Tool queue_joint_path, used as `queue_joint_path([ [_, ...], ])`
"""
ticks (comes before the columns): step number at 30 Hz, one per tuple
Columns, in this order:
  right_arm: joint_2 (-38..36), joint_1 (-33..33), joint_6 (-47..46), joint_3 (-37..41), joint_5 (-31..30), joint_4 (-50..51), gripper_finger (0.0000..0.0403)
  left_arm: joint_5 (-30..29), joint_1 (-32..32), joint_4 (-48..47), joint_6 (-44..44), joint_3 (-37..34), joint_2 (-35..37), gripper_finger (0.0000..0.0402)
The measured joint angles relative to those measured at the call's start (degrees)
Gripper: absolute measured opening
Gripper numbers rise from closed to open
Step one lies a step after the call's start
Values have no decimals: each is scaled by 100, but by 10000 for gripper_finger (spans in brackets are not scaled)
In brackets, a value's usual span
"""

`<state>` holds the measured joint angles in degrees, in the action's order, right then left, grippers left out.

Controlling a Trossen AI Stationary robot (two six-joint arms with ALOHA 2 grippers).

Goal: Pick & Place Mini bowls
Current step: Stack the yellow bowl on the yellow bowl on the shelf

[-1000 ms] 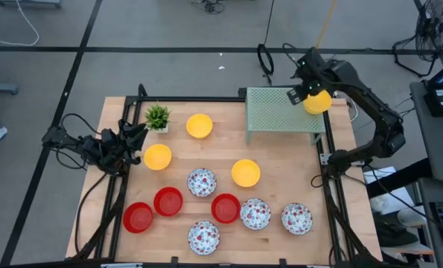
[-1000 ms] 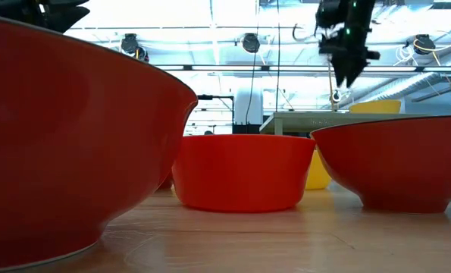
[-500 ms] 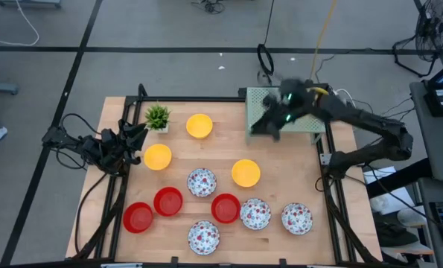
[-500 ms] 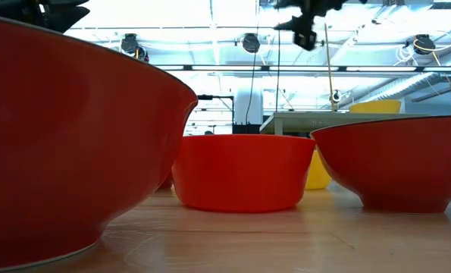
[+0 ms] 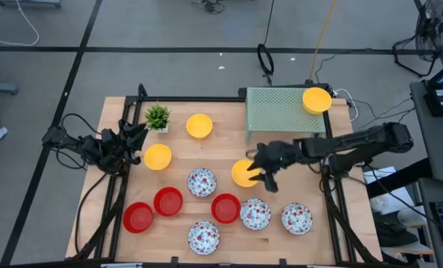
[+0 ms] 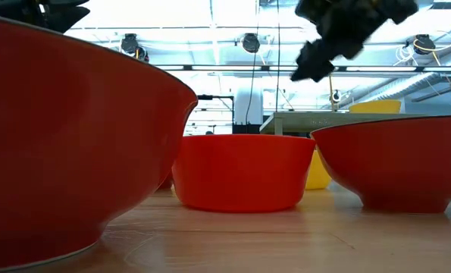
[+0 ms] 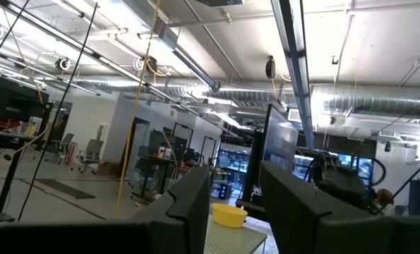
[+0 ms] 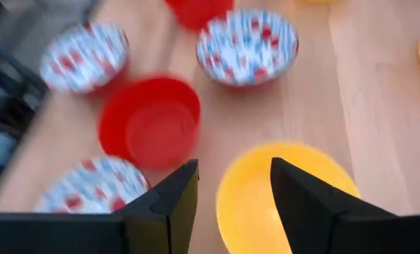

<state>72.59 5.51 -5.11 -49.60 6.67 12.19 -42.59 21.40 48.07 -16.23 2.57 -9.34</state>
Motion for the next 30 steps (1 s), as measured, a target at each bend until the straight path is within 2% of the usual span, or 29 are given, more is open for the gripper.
queue_joint_path([
  [3,1,216,118,12,-382,210,165,0,0,-1,0,0,0,129],
  [8,154,670,76,8,-392,130,165,2,1,-7,22,0,0,129],
  [12,421,987,799,8,-742,266,165,0,1,-5,22,0,-2,129],
  [17,705,1006,1133,6,-1267,617,165,0,0,-5,21,0,-2,129],
  [25,1219,991,1641,6,-1306,986,165,-2,1,-12,44,0,-2,129],
  [30,1362,984,1923,6,-1736,869,165,-55,1,-9,46,0,-2,129],
])
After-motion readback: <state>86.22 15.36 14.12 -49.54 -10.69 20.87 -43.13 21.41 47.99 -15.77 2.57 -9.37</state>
